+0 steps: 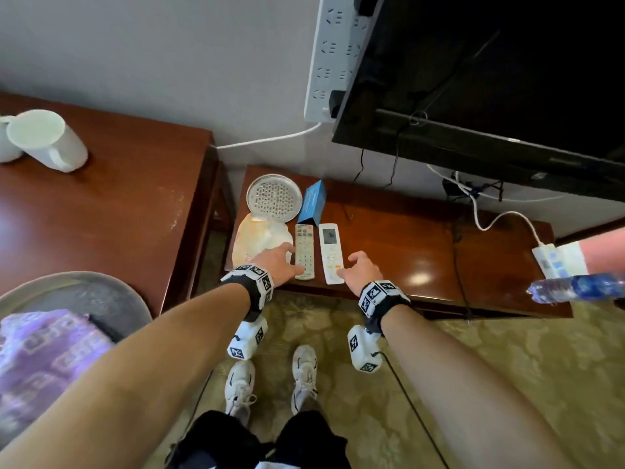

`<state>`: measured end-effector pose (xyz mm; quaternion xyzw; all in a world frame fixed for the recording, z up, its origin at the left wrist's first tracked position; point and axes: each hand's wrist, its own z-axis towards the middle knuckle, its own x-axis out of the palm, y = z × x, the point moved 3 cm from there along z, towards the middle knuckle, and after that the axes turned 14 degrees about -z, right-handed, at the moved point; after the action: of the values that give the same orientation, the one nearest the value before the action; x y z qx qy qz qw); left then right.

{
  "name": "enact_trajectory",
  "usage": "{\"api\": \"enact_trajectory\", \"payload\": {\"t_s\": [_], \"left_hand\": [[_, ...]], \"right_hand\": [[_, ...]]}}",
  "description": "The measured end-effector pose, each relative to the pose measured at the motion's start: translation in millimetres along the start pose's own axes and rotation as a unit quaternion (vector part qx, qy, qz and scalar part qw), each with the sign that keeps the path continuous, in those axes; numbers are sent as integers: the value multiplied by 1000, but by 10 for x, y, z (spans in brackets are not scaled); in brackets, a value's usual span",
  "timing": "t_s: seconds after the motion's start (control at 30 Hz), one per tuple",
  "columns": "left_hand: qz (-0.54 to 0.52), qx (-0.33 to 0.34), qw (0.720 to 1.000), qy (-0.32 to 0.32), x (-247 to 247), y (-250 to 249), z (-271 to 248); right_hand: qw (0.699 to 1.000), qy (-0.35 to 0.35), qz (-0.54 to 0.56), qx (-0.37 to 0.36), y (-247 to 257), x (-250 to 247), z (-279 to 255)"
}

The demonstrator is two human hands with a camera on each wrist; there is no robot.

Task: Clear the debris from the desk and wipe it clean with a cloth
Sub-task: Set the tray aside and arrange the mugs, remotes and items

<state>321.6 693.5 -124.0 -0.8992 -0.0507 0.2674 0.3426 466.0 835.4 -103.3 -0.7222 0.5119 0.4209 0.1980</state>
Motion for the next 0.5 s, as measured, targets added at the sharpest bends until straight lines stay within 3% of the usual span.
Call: {"api": "enact_trajectory", "payload": {"t_s": [0.13, 0.27, 0.5], "left_hand": [[-65, -17, 998, -3, 236, -41, 240], [-103, -30, 994, -10, 407, -60, 460], [-49, -59, 996, -54, 557, -68, 678]], "right_hand": [[999, 29, -16, -31, -80, 86, 378], [990, 65, -63, -108, -61, 155, 686], [969, 86, -143, -184, 50, 288, 923]]}}
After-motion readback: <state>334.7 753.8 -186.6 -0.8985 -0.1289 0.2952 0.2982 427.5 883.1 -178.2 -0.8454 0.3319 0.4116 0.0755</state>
